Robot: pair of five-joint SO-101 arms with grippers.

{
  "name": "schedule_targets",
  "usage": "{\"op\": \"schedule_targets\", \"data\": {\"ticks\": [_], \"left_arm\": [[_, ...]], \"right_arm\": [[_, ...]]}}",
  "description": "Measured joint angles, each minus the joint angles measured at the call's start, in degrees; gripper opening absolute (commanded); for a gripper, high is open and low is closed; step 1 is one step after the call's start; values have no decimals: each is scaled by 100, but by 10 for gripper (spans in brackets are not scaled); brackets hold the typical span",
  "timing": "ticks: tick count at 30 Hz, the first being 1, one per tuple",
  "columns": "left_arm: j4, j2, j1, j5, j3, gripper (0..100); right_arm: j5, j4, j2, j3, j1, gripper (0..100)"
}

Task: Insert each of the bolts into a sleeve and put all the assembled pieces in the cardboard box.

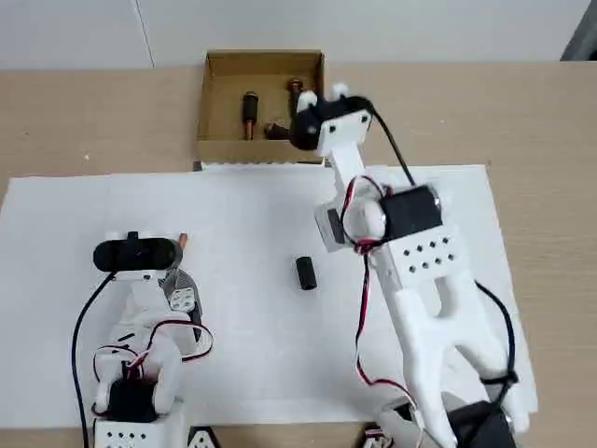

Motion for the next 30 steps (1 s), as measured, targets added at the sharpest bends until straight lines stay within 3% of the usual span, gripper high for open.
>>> {"op": "schedule_targets", "data": {"ticks": [21, 30], "left_arm": [[0, 0, 0, 0, 0, 6], [0, 0, 0, 0, 0, 6]], "right_arm": [[0, -1292, -44, 1749, 0, 212], [0, -1336, 325, 1811, -281, 212]]}}
